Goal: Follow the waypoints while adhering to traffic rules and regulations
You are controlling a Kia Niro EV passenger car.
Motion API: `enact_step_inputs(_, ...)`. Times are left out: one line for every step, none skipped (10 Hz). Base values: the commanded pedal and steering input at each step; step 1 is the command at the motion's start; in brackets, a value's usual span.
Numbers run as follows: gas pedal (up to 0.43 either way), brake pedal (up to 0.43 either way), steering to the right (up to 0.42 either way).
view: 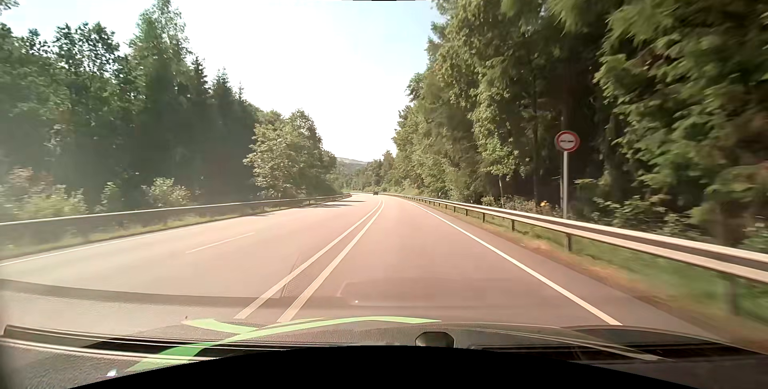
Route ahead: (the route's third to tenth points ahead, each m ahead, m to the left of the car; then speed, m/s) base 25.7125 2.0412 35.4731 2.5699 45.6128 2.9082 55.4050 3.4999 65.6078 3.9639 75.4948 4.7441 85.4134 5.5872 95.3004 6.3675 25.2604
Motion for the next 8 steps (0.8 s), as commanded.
enact_step_inputs(0.059, 0.000, -0.007)
enact_step_inputs(0.059, 0.000, -0.007)
enact_step_inputs(0.059, 0.000, -0.007)
enact_step_inputs(0.059, 0.000, -0.007)
enact_step_inputs(0.059, 0.000, -0.008)
enact_step_inputs(0.059, 0.000, -0.008)
enact_step_inputs(0.059, 0.000, -0.007)
enact_step_inputs(0.067, 0.000, -0.007)
